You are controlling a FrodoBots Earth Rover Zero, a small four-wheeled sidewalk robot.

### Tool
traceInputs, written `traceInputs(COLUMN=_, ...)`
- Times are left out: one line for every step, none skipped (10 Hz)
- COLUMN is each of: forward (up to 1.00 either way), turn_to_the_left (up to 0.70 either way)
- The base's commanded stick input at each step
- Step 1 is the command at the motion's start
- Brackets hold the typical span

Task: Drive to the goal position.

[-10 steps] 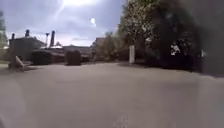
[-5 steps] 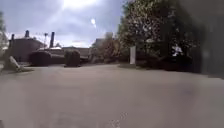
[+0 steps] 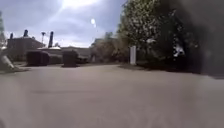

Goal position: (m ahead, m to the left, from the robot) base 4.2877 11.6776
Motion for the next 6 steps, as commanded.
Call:
traceInputs(forward=1.00, turn_to_the_left=0.00)
traceInputs(forward=1.00, turn_to_the_left=0.00)
traceInputs(forward=1.00, turn_to_the_left=0.00)
traceInputs(forward=1.00, turn_to_the_left=0.00)
traceInputs(forward=1.00, turn_to_the_left=0.00)
traceInputs(forward=1.00, turn_to_the_left=0.00)
